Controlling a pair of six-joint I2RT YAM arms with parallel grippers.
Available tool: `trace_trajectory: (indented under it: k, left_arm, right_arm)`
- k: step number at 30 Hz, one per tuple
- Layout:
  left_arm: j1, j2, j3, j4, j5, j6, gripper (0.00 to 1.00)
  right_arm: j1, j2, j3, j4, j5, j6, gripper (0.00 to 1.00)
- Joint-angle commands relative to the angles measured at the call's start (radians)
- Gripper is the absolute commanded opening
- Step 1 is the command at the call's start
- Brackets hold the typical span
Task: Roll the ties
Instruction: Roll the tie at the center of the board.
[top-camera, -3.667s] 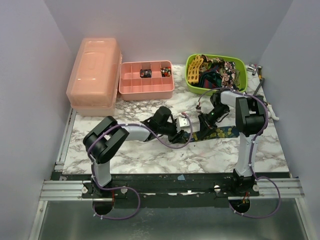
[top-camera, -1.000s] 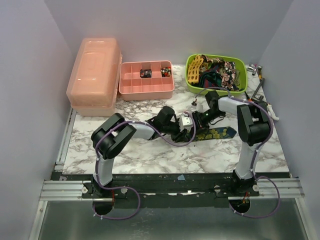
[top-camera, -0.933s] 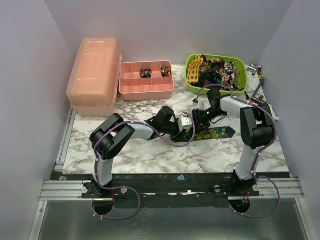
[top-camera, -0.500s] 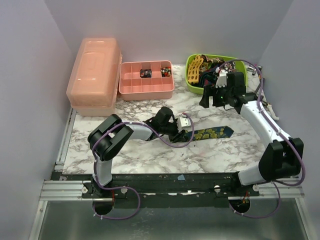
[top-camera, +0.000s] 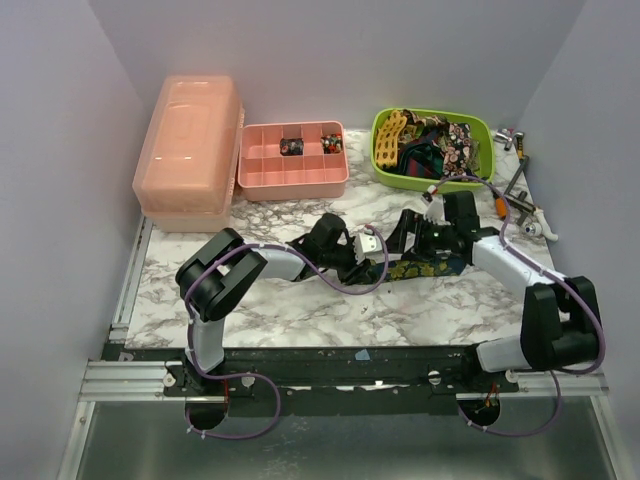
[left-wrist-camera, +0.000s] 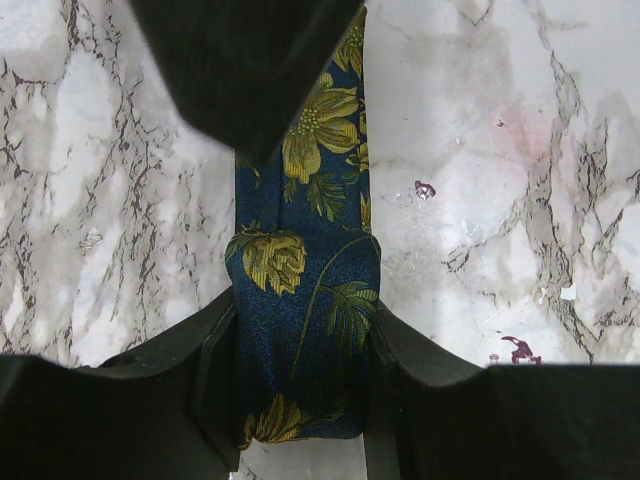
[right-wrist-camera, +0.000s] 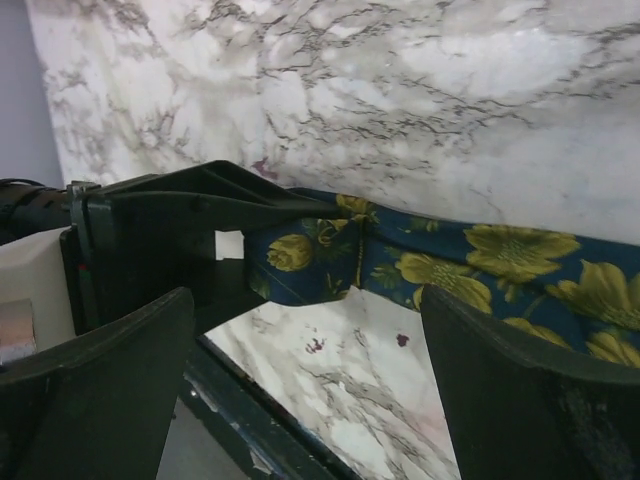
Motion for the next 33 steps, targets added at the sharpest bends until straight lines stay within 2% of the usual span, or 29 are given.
trace_trajectory:
  k: [1, 4, 7, 10, 16, 21, 27, 30, 32, 33]
  left_arm:
    - [0.010, 0.055, -0.037, -0.122, -0.052, 0.009, 0.26]
    - [0.010, 0.055, -0.035, -0.129, -0.055, 0.015, 0.26]
    - [0.011, 0.055, -0.035, -0.131, -0.056, 0.014, 0.26]
    - [0.011, 0.052, -0.039, -0.133, -0.057, 0.008, 0.26]
    - [0.011, 0.061, -0.031, -0.137, -0.057, -0.003, 0.26]
    - [0.011, 0.067, -0.021, -0.136, -0.055, -0.020, 0.26]
    - [0.010, 0.074, -0.010, -0.139, -0.064, -0.033, 0.26]
    - [0.010, 0.077, -0.004, -0.137, -0.062, -0.048, 0.29]
    - [0.010, 0.076, 0.000, -0.132, -0.059, -0.058, 0.34]
    - [0.010, 0.073, 0.000, -0.123, -0.058, -0.062, 0.36]
  right_arm:
    - [-0.001, 0.113, -0.013, 0.143, -0.207, 0.023, 0.95]
    - [0.001, 0.182, -0.065, 0.284, -0.300, 0.099, 0.85]
    - [0.002, 0.196, -0.127, 0.426, -0.303, 0.166, 0.79]
    - [0.002, 0.214, -0.145, 0.481, -0.322, 0.200, 0.73]
    - [0.014, 0.235, -0.155, 0.485, -0.344, 0.188, 0.64]
    - [0.015, 0.306, -0.116, 0.407, -0.372, 0.107, 0.55]
    - [0.016, 0.316, -0.098, 0.353, -0.368, 0.068, 0.48]
    - [0.017, 0.342, -0.084, 0.335, -0.354, 0.042, 0.25]
    - [0.016, 0.371, -0.058, 0.277, -0.335, -0.012, 0.02]
    - [0.015, 0.385, -0.042, 0.217, -0.318, -0.047, 0.01]
